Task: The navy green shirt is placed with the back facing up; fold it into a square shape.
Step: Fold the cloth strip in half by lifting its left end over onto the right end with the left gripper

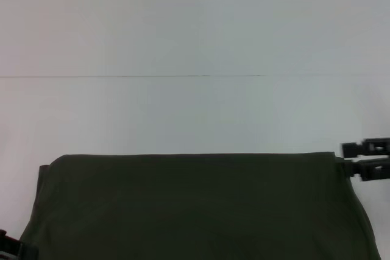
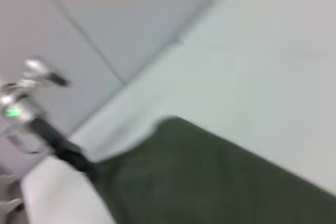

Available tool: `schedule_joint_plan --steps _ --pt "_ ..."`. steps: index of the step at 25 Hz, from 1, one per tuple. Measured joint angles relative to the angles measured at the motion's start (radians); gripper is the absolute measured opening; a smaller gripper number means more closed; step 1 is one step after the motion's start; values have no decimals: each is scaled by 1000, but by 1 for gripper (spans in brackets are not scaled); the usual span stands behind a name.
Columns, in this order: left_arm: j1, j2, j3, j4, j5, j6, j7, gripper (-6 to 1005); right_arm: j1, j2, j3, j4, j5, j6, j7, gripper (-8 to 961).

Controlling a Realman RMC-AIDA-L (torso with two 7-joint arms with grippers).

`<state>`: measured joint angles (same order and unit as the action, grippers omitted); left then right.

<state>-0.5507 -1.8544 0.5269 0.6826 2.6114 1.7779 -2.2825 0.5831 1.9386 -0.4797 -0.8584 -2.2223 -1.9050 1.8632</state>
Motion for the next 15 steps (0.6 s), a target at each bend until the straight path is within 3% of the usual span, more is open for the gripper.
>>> schedule_joint_plan --steps 5,7,9,15 --pt "0 -7 -23 17 0 -3 -25 206 7 105 -2 3 59 3 -286 846" --pt "0 -8 -29 20 2 -4 -34 253 11 134 -9 7 62 29 -345 846" --pt "0 -9 -30 21 5 -9 -45 299 19 145 -35 32 62 60 -390 847" --pt "8 -6 -35 43 8 -41 -74 456 39 146 -87 92 63 123 -453 848"
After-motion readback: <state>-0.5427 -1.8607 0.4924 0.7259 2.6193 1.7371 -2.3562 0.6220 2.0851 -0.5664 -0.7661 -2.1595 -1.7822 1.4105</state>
